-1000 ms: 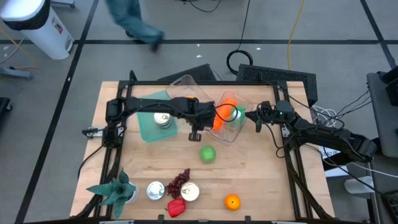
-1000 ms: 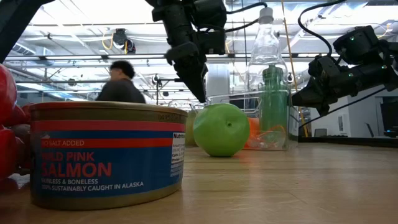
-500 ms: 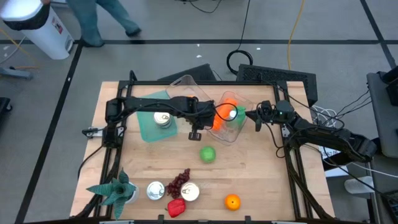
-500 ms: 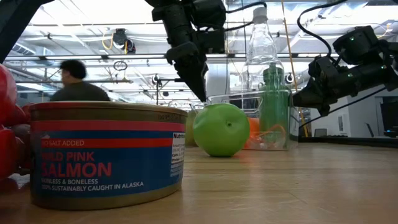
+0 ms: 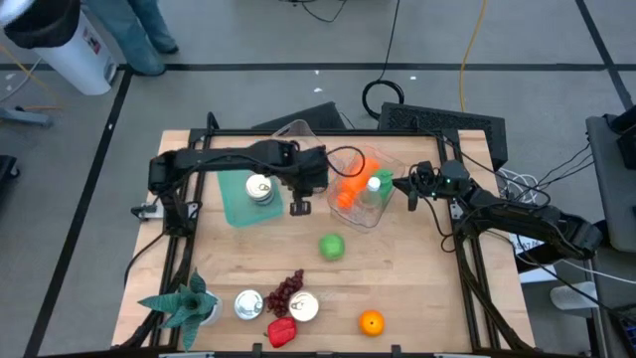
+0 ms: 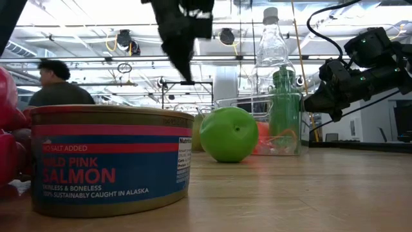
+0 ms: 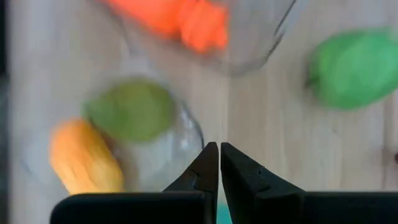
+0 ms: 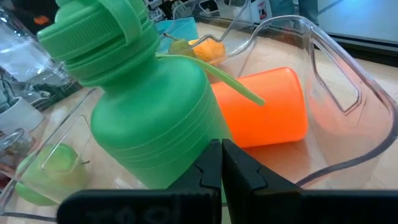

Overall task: Pick & Place Food Item
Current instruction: Adjust the green bottle on the right transparent bin, then adjust the right transparent bin

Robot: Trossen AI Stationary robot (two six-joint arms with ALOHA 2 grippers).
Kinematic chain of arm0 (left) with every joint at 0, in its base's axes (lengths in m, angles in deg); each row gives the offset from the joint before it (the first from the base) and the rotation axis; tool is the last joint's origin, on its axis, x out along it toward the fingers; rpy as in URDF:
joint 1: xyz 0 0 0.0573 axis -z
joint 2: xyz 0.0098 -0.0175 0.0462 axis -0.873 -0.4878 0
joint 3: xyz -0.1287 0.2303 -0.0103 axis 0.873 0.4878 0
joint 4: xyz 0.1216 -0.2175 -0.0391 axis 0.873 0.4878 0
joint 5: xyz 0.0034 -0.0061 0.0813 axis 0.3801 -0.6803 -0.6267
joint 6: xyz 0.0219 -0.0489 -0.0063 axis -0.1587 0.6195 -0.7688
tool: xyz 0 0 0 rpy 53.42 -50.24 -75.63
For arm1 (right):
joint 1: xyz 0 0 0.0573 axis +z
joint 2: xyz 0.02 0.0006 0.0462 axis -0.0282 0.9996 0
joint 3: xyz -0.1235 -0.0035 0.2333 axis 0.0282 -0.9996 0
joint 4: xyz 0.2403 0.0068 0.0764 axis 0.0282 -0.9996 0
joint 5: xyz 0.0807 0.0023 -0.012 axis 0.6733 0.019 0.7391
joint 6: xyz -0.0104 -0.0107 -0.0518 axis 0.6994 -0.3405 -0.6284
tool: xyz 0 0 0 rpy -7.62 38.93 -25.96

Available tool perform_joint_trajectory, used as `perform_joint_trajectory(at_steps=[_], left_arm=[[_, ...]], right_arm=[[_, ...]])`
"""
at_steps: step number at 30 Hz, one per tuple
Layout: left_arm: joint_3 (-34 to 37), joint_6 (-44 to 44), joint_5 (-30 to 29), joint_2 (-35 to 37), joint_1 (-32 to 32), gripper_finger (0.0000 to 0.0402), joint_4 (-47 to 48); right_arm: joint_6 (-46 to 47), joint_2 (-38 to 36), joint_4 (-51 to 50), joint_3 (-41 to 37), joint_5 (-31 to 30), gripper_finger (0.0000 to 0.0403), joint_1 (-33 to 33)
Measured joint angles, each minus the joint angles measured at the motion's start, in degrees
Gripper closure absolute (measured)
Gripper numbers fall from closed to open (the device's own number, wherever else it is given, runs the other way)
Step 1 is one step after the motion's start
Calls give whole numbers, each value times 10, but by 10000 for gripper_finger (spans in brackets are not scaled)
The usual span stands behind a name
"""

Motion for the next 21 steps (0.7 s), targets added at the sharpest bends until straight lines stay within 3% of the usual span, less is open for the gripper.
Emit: perform_joint_trajectory(at_steps=[3,9,15,21], left_arm=[[40,24,12,0,4,378,-4],[136,37,100,-1,19,391,-113],[200,66,34,-1,39,391,-235],[228,72,4,0,29,396,-308]], right_arm=[[0,0,0,0,0,403,0],[4,-8,-1,13,7,403,-12],[14,-10,-33,57,17,403,-12],[7,-27,-227,156,-12,403,-11]])
